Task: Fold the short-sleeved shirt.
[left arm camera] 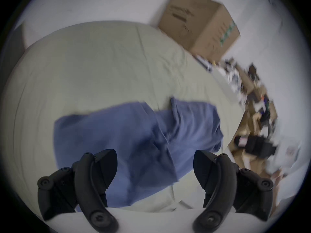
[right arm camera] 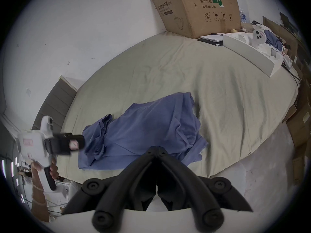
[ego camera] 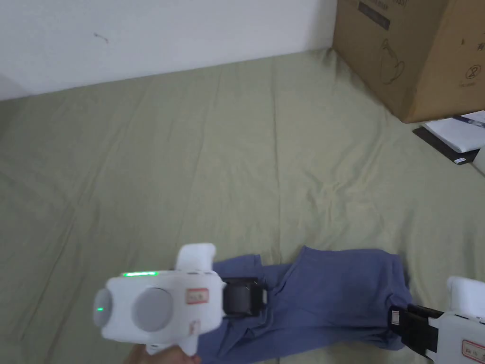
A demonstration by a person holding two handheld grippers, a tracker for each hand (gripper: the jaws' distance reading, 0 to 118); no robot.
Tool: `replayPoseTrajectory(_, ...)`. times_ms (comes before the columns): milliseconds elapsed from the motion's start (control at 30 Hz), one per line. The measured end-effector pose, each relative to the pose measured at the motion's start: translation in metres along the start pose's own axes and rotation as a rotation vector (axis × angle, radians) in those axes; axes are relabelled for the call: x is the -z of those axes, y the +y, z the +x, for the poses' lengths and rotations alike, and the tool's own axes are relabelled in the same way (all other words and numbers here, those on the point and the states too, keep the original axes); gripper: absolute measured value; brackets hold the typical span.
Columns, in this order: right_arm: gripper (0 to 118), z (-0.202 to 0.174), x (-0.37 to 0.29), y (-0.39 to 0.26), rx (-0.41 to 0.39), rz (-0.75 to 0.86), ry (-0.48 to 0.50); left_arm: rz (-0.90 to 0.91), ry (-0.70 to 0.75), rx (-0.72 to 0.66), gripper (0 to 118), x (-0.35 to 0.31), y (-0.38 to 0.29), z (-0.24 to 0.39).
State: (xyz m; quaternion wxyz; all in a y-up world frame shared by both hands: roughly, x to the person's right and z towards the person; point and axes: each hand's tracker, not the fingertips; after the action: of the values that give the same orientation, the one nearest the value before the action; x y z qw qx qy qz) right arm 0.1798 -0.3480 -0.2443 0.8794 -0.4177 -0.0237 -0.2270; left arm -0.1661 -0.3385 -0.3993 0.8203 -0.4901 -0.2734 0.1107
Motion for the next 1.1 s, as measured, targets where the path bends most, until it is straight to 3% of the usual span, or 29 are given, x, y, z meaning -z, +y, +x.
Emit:
replayPoseTrajectory(100,0,-0.004,0.003,0.0,0.008,-0.012,0.036,0.087,-0.041,-0.164,89,-0.025,0.014,-0.037)
replayPoseTrajectory(133,0,-0.007,0.005,0.0,0.005,-0.013,0.033,0.087,-0.008,-0.186,74,-0.029,0.015,-0.047)
replayPoseTrajectory(167,0,-0.01,0.007,0.0,-0.005,-0.016,0.029,0.089,0.031,-0.192,49,-0.032,0.014,-0.054)
replayPoseTrajectory(200,0,-0.011,0.008,-0.001,-0.013,-0.02,0.028,0.091,0.07,-0.181,10,-0.032,0.012,-0.057)
replayPoseTrajectory(233,0,-0.013,0.009,-0.002,-0.018,-0.024,0.029,0.078,0.12,-0.158,3,-0.028,0.009,-0.057)
replayPoseTrajectory(300,0,-0.015,0.011,-0.003,-0.021,-0.031,0.04,0.02,0.127,-0.116,2,-0.018,0.002,-0.057)
replayPoseTrajectory(567,0,-0.018,0.012,-0.004,-0.025,-0.045,0.039,-0.115,-0.081,-0.064,2,0.039,-0.027,-0.014)
replayPoseTrajectory(700,0,-0.016,0.01,-0.004,-0.029,-0.043,0.03,-0.18,-0.065,0.022,2,0.062,-0.042,0.015)
replayPoseTrajectory(1000,0,-0.016,0.006,-0.004,-0.019,-0.052,0.02,-0.218,-0.162,0.09,5,0.037,-0.059,0.022)
replayPoseTrajectory(1033,0,-0.018,0.006,-0.004,-0.021,-0.051,0.017,-0.201,-0.148,0.084,15,0.029,-0.059,0.015)
replayPoseTrajectory(1067,0,-0.019,0.005,-0.004,-0.023,-0.05,0.017,-0.169,-0.147,0.06,37,0.02,-0.057,0.006)
replayPoseTrajectory(1100,0,-0.021,0.004,-0.004,-0.025,-0.05,0.018,-0.145,-0.157,0.027,77,0.009,-0.056,-0.005)
